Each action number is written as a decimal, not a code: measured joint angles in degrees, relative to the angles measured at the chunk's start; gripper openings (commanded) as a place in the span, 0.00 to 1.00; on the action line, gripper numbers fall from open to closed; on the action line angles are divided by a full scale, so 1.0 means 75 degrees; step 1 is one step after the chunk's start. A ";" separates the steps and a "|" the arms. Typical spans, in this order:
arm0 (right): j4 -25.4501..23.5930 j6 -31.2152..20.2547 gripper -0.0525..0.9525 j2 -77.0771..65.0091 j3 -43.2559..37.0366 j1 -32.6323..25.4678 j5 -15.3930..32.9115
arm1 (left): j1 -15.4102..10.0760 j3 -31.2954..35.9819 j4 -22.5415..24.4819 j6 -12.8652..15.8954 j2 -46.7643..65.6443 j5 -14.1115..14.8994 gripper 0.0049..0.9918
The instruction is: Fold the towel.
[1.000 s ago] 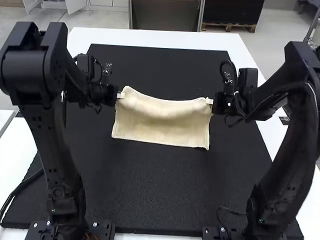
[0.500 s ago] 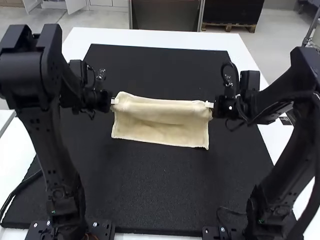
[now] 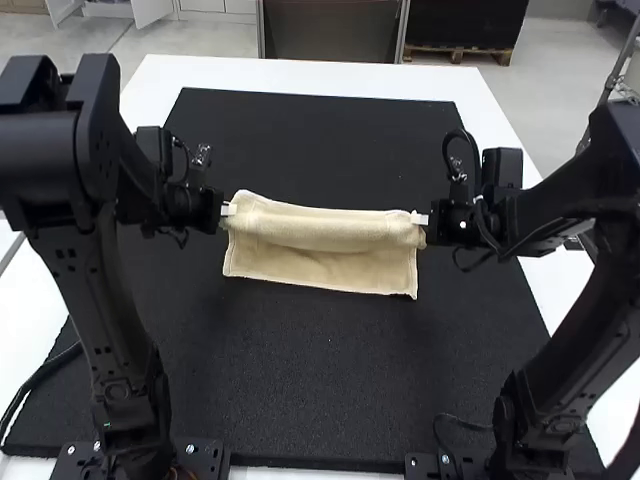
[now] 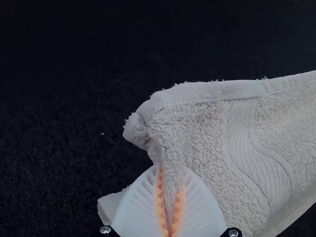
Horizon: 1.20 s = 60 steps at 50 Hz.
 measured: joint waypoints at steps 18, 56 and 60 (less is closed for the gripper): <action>-0.0070 -0.0143 0.03 -0.0358 -0.0344 -0.0038 0.0000 | 0.0015 -0.0329 0.0017 0.0117 -0.0251 0.0003 0.02; 0.0172 -0.0254 0.03 -0.0361 -0.0965 -0.0061 0.0003 | 0.0015 -0.0988 0.0845 0.0117 -0.0251 -0.0006 0.02; 0.0248 -0.0274 0.03 -0.0361 -0.1008 -0.0064 0.0003 | 0.0015 -0.1052 0.0970 0.0117 -0.0251 -0.0006 0.02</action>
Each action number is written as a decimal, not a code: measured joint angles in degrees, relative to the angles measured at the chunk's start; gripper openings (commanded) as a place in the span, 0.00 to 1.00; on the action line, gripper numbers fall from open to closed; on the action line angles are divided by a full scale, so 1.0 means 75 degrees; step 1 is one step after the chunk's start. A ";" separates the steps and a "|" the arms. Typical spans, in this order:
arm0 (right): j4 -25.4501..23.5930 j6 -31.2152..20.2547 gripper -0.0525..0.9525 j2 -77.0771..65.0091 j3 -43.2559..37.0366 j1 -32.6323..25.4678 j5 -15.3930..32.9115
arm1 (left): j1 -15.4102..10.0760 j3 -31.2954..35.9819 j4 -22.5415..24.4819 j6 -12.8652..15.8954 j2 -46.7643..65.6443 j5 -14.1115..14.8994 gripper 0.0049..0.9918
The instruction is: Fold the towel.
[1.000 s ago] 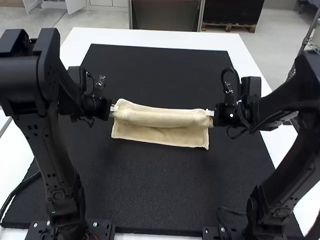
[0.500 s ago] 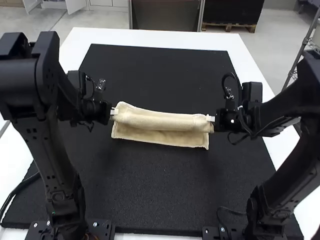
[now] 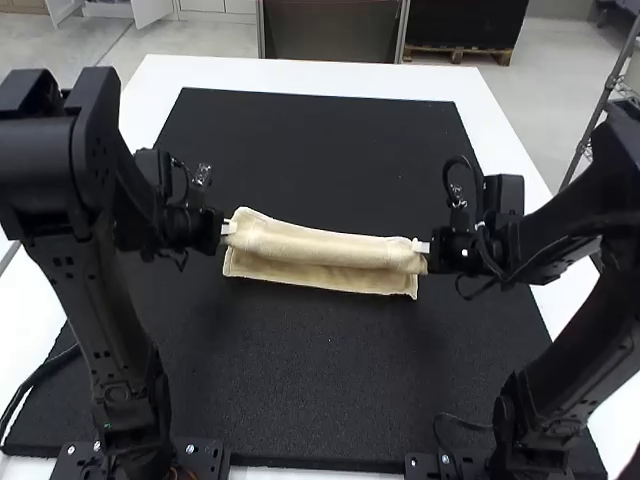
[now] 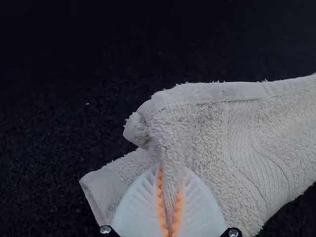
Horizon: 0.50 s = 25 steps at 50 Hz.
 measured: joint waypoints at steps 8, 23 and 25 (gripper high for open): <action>0.0070 -0.0058 0.03 0.0050 -0.0087 0.0000 0.0000 | 0.0000 -0.0163 0.0213 0.0003 0.0009 -0.0029 0.02; 0.0358 -0.0128 0.03 0.0425 -0.0128 0.0000 0.0000 | 0.0000 -0.0321 0.0548 0.0050 0.0353 -0.0087 0.02; 0.0414 -0.0131 0.03 0.0469 -0.0128 0.0000 0.0003 | 0.0000 -0.0326 0.0548 0.0055 0.0393 -0.0093 0.02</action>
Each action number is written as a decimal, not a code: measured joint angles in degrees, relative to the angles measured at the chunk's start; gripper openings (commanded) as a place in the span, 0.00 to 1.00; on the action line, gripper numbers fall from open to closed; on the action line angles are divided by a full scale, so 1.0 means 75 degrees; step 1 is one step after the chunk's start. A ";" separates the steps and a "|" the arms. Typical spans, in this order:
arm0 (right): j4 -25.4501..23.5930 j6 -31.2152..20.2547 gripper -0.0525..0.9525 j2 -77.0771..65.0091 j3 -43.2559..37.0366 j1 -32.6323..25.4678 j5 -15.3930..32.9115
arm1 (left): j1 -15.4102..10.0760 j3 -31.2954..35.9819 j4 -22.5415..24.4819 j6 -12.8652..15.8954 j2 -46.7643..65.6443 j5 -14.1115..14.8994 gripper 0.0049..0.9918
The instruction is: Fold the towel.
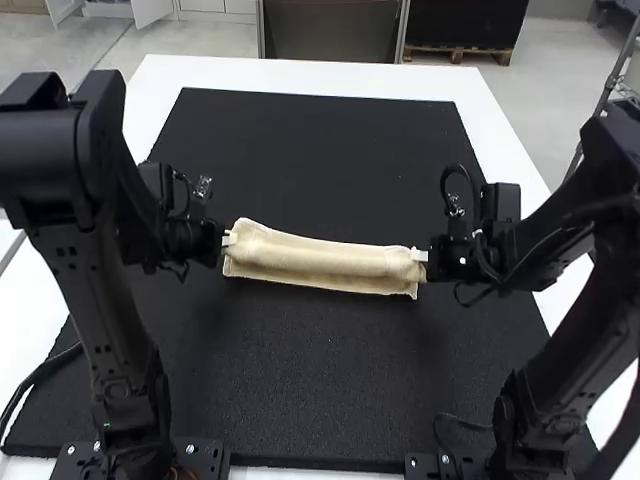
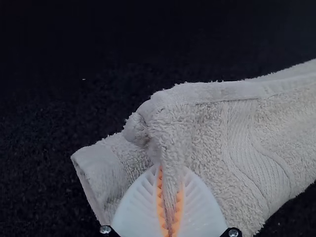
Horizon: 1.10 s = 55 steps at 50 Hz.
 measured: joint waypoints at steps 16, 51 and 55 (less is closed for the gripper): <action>0.0239 -0.0017 0.03 0.0391 0.0003 0.0000 -0.0003 | 0.0000 -0.0003 0.0399 0.0052 0.0309 -0.0020 0.02; 0.0848 -0.0017 0.03 0.1105 0.0111 0.0000 -0.0003 | 0.0000 0.0000 0.1064 0.0055 0.0866 -0.0029 0.02; 0.0860 -0.0017 0.03 0.1172 0.0108 0.0000 -0.0003 | 0.0000 0.0000 0.1102 0.0055 0.0895 -0.0032 0.02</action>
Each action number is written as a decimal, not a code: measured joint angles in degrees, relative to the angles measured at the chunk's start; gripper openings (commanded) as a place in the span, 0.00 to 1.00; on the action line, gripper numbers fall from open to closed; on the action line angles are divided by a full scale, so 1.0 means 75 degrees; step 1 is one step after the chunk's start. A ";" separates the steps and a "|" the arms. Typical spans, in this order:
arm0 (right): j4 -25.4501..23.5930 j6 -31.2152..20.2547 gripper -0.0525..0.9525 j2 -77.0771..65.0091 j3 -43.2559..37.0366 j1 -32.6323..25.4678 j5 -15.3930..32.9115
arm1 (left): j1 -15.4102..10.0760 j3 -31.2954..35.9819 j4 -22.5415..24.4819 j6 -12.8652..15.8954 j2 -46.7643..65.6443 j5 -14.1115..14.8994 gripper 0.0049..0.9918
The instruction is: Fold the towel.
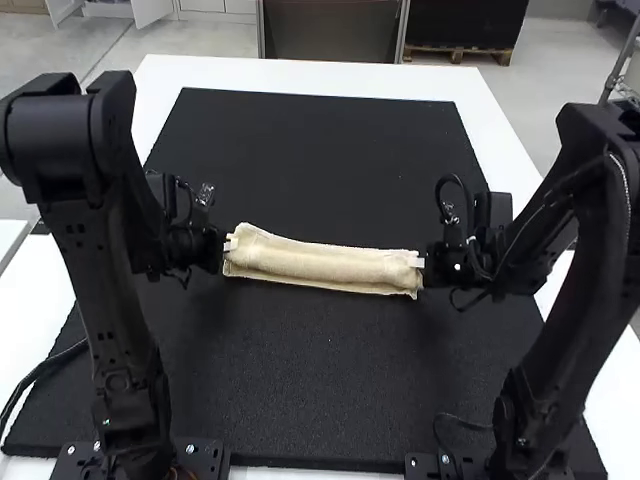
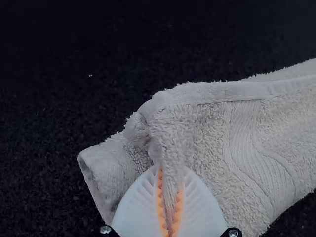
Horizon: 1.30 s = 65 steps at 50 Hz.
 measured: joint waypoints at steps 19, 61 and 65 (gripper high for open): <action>0.0119 -0.0003 0.18 0.0079 0.0003 0.0000 0.0061 | 0.0000 0.0000 0.0184 0.0000 0.0184 -0.0023 0.07; 0.0268 0.0000 0.80 0.0082 0.0000 -0.0286 0.0408 | 0.0050 0.0000 0.0259 0.0003 0.0399 -0.0230 0.33; 0.0265 -0.0006 0.85 0.0082 0.0003 -0.0306 0.0425 | 0.0050 0.0000 0.0262 0.0006 0.0399 -0.0245 0.38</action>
